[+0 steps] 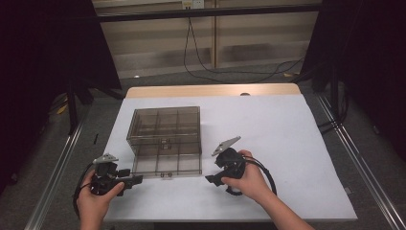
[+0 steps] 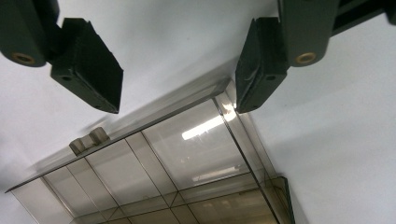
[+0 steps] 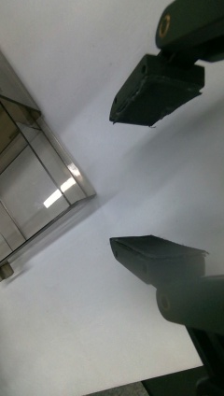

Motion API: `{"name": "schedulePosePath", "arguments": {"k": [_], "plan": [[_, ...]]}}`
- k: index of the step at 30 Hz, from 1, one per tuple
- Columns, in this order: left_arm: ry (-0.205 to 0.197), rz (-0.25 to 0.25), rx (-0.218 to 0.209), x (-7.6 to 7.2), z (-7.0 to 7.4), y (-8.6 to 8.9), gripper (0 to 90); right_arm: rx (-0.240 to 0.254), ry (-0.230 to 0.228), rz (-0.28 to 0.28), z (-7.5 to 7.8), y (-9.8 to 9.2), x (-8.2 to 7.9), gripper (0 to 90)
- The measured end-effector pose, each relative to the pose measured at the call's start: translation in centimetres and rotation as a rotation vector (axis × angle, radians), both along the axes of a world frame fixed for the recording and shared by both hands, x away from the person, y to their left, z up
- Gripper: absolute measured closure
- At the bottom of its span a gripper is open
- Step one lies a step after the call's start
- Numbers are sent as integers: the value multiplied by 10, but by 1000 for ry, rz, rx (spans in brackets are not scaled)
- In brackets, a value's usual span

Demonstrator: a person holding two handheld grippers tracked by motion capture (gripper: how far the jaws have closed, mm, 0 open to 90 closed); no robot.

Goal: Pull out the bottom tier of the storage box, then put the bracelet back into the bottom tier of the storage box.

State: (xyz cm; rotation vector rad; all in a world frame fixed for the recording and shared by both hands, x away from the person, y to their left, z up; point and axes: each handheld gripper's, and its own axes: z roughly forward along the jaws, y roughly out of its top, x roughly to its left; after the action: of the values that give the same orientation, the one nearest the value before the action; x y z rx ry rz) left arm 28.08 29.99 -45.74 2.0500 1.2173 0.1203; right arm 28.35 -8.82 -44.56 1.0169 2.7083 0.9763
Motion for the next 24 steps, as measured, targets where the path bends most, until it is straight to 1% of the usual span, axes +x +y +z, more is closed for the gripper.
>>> {"name": "schedulePosePath", "arguments": {"k": [1,2,4,5,7,9,12,13,15,19,20,22,23,24], "plan": [[1,4,-10,0,0,-1,315,1,-4,3,0,-1,0,323],[-1,5,-9,0,0,-2,290,5,-2,1,0,-1,0,321],[-3,-2,-6,0,0,-2,249,-2,-5,1,1,-3,0,308],[-8,0,-8,0,0,-3,232,0,7,-7,1,-4,-1,303],[-28,-10,-7,0,1,-3,200,7,-2,-1,2,-6,-1,298],[-30,-17,-11,-1,2,-4,169,0,1,-7,3,-8,-2,293],[-28,-21,-4,-1,1,-5,122,7,-6,-5,4,-11,-3,284],[-26,-25,-6,-1,1,-5,115,8,-3,-9,5,-13,-4,282],[-32,-26,2,-1,1,-5,88,9,-8,-9,5,-15,-4,280],[-33,-31,1,-1,0,-5,68,6,-10,-13,4,-21,-4,276],[-36,-29,1,-1,0,-6,56,8,-4,-21,4,-22,-5,274],[-32,-44,13,-1,0,-5,44,10,-3,-25,2,-26,-5,273],[-37,-41,12,-1,0,-6,38,7,3,-29,2,-26,-6,272],[-42,-40,5,-1,1,-5,36,7,0,-26,1,-28,-6,270]]}}
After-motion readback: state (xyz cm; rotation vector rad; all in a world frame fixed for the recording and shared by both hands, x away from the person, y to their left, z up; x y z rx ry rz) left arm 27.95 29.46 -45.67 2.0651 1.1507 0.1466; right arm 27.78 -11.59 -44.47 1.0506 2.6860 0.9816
